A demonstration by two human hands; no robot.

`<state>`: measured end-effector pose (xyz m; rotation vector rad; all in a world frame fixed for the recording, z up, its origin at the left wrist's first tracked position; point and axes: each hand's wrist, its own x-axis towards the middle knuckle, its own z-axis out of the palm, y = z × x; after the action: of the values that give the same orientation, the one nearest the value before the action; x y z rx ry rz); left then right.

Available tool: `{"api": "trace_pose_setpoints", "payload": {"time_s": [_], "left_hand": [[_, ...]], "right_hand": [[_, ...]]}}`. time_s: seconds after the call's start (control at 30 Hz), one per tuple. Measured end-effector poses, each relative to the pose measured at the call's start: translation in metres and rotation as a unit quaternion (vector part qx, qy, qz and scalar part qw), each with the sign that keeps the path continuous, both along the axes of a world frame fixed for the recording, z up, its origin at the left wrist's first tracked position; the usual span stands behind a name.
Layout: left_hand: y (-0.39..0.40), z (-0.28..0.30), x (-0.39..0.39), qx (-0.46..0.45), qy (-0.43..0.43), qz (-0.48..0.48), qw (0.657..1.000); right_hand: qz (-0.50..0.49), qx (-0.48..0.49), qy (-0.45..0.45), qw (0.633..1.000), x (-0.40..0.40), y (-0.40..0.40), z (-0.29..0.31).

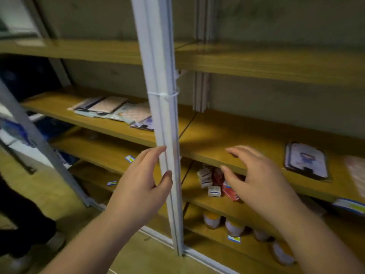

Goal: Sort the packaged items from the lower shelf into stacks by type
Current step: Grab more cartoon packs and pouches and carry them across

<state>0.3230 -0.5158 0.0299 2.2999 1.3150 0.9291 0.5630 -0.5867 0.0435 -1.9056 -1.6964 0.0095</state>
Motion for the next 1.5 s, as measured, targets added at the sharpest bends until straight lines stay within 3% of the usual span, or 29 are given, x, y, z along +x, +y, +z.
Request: {"api": "trace_pose_setpoints", "payload": {"time_s": [0.2,0.4,0.67,1.07,1.37,1.5], "left_hand": [[0.047,-0.008,-0.117,0.008,0.014,0.048,0.999],[0.086,-0.011,-0.177,-0.001,-0.001,0.063,0.998],[0.147,-0.025,-0.195,-0.024,0.0,0.069,0.997],[0.277,-0.014,-0.22,-0.022,0.05,0.088,0.995],[0.374,-0.032,-0.244,-0.056,0.024,0.09,0.994],[0.441,-0.04,-0.259,-0.05,0.055,0.106,0.992]], "right_hand": [[0.049,0.018,0.011,0.999,-0.107,0.057,-0.01],[0.076,0.036,0.006,0.996,-0.175,0.101,-0.008],[0.079,0.009,-0.011,0.997,-0.212,0.174,-0.017],[0.104,0.001,0.045,0.994,-0.24,0.326,-0.028],[0.082,-0.016,0.047,0.995,-0.255,0.381,-0.024],[0.055,-0.023,0.031,0.998,-0.265,0.402,-0.023]]}}
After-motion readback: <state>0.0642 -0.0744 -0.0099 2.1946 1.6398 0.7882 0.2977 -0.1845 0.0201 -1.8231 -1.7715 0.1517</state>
